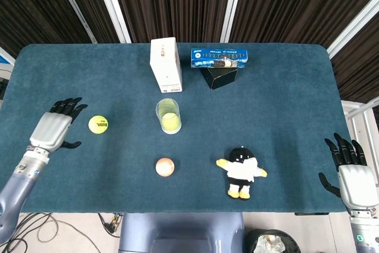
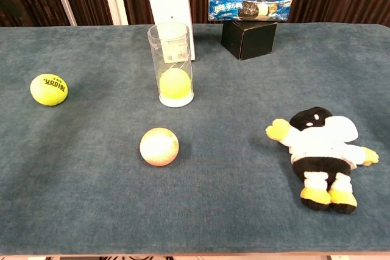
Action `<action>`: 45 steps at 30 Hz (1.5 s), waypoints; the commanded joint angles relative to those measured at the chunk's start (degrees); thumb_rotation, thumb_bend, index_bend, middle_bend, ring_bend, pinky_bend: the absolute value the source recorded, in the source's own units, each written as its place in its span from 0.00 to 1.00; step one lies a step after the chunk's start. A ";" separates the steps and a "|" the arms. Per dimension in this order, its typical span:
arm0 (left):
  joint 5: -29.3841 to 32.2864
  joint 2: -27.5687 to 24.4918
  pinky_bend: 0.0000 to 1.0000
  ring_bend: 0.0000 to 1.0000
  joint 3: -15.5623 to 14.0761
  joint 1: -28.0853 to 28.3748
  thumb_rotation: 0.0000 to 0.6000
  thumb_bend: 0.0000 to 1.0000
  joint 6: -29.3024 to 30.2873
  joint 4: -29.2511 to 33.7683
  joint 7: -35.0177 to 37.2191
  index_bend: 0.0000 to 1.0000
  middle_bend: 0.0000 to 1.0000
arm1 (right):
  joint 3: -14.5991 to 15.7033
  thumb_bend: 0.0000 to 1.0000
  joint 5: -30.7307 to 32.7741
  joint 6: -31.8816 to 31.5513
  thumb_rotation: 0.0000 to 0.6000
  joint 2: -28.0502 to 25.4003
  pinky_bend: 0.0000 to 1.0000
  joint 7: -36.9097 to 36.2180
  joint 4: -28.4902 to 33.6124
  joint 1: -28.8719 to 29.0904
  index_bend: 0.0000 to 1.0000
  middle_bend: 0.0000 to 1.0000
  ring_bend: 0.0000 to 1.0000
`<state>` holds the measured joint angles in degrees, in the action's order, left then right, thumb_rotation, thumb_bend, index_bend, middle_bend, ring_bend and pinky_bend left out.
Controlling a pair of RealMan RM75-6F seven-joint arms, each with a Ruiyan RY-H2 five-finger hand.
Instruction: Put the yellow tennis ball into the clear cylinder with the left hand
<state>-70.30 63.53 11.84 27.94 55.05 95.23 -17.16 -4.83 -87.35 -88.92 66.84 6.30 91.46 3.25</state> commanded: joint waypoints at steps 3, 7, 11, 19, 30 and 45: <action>6.75 2.94 0.12 0.03 0.65 5.01 1.00 0.04 -4.92 -2.86 -5.88 0.14 0.03 | 0.00 0.35 0.08 0.12 1.00 0.07 0.05 0.09 -0.09 0.05 0.13 0.04 0.11; 9.97 4.94 0.12 0.03 0.34 7.30 1.00 0.04 -7.12 -5.24 -7.35 0.15 0.04 | -0.01 0.35 0.15 0.26 1.00 0.17 0.05 0.26 -0.16 0.11 0.13 0.03 0.11; 12.09 7.38 0.12 0.03 -0.68 9.27 1.00 0.04 -9.32 -8.89 -8.11 0.15 0.04 | -0.06 0.35 0.47 0.54 1.00 0.23 0.05 0.40 -0.28 0.18 0.13 0.04 0.11; 14.71 12.29 0.15 0.05 -2.71 11.56 1.00 0.07 -11.72 -16.24 -8.63 0.15 0.06 | -0.06 0.35 0.64 0.79 1.00 0.36 0.05 0.64 -0.39 0.28 0.13 0.04 0.11; 16.82 16.52 0.22 0.12 -4.66 13.34 1.00 0.12 -11.56 -21.57 -10.94 0.18 0.12 | -0.14 0.35 1.16 1.33 1.00 0.54 0.05 0.76 -0.66 0.46 0.13 0.03 0.11; 20.31 21.17 0.46 0.33 -6.21 14.54 1.00 0.23 -8.22 -26.24 -16.50 0.37 0.36 | -0.16 0.35 1.27 1.24 1.00 0.42 0.05 0.65 -0.65 0.41 0.13 0.04 0.11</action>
<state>-50.28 84.33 5.86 42.31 46.57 69.26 -33.17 -4.99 -86.08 -87.68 67.26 6.95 90.82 3.66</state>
